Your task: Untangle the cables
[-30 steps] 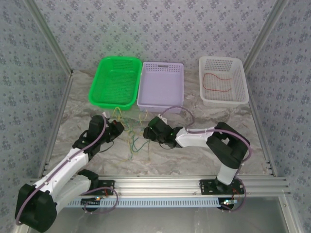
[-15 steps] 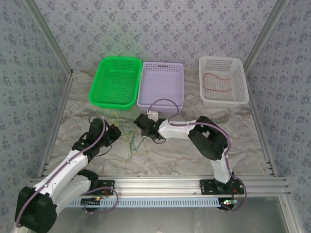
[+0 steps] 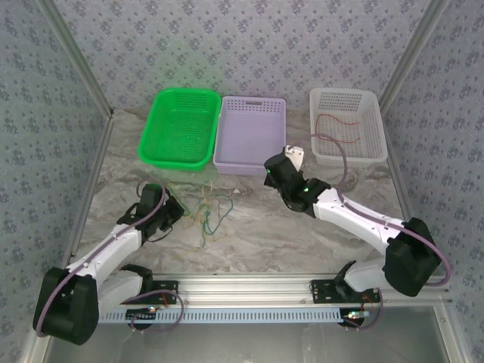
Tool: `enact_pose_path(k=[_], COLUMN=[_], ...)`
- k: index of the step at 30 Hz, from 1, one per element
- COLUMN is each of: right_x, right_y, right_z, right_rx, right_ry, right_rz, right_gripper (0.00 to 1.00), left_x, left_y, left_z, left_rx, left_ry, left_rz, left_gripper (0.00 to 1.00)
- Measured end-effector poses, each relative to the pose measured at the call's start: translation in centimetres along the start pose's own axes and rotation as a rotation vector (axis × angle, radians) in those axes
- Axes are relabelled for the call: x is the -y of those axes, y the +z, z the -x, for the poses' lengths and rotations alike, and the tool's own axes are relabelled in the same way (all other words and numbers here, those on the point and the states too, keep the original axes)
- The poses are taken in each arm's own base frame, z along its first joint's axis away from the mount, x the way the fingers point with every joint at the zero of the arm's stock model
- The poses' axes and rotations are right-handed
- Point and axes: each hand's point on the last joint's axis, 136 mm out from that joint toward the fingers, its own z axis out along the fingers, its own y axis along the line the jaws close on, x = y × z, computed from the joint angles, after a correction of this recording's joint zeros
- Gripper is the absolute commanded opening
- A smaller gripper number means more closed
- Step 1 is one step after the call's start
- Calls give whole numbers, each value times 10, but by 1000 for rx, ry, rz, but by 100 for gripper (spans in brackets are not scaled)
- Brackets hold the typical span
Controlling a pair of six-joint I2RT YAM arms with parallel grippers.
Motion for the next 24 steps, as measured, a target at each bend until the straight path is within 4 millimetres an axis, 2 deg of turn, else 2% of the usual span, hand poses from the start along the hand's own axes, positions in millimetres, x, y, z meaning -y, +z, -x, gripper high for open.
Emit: enact_pose_path(k=[2,6,9,12,16,20,24], right_x=[-26,-74,-92,-109,-121,-126,-119], right_y=[8,34,54,68,76,85,98], right_z=[-23,-81,-109,-120,-129,-138,-153], right_rx=[-45,-167,-236,-267,-292,-329,-376], right_ry=[-110,-346,-495,-602,-693,-741,-757], right_rz=[33,97,114,140,182,201,181], right_gripper=[29,52,61,65,67,65,61], left_x=[2,9,13,12,9,6,4], left_y=[1,-1,-5,-6,-5,-2,0], left_z=[0,3,6,9,9,7,6], left_rx=[-7,-8,-6,-5,-11,-24,-31], left_ry=[1,9,18,20,20,18,16], left_rz=[-4,-16,-14,-4,10,23,31], left_gripper=[0,0,0,0,0,0,0])
